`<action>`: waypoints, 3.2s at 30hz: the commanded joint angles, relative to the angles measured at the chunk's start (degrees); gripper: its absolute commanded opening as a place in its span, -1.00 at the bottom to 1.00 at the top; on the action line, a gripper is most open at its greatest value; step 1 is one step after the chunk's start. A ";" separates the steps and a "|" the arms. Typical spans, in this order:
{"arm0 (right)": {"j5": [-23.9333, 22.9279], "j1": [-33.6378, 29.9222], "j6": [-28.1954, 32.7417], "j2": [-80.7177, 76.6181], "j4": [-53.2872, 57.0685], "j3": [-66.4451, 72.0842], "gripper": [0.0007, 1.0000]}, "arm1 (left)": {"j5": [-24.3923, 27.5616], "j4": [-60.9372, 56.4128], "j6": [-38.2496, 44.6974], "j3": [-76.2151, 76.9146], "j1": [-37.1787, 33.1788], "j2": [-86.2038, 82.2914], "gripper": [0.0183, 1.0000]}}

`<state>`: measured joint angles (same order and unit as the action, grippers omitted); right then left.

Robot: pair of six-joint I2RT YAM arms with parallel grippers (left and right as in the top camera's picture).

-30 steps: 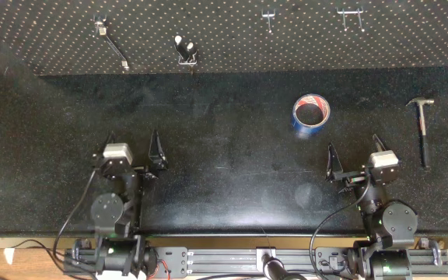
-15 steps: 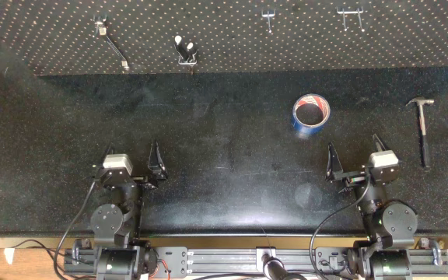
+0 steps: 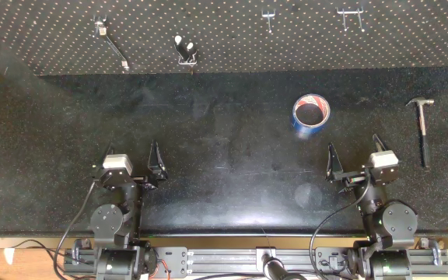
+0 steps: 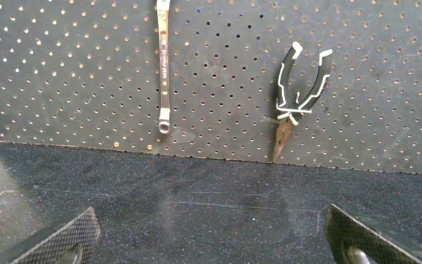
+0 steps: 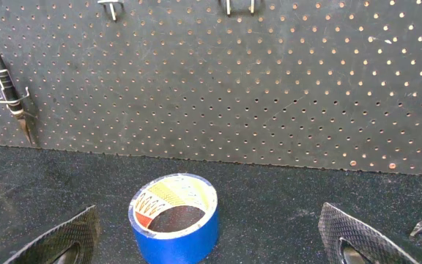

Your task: Place Tools Onto Pegboard

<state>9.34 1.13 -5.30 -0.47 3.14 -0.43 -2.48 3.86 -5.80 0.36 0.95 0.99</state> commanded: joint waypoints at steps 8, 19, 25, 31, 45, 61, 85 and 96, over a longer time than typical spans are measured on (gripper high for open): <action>0.13 -0.35 0.63 0.42 0.31 0.20 0.95 | 0.61 0.50 0.31 -0.04 -0.20 -0.79 0.99; 0.74 -0.20 -3.78 -3.32 0.26 -2.58 0.95 | 0.61 0.50 0.31 -0.04 -0.20 -0.79 0.99; 5.33 0.72 -5.95 -31.36 11.56 -25.51 0.95 | 0.61 0.50 0.31 -0.04 -0.20 -0.79 0.99; 0.33 6.51 -4.94 -55.39 33.57 -50.53 0.95 | 0.61 0.50 0.31 -0.04 -0.20 -0.79 0.99; -6.99 18.21 -9.33 -86.27 47.89 -70.27 0.95 | 0.61 0.50 0.31 -0.04 -0.20 -0.79 0.99; -3.78 18.21 -10.54 -98.84 43.54 -70.31 0.95 | 0.61 0.50 0.31 -0.04 -0.20 -0.79 0.99; -6.78 21.59 -10.54 -78.03 30.51 -70.31 -0.85 | 0.61 0.50 0.31 -0.04 -0.20 -0.79 0.99; -26.40 33.42 -10.49 -71.76 15.93 -70.31 -0.85 | 0.59 0.50 0.31 -0.04 -0.20 -0.79 0.99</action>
<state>-7.09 32.60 -15.79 -68.64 21.34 -70.46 -2.44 3.90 -5.80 0.40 0.95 0.62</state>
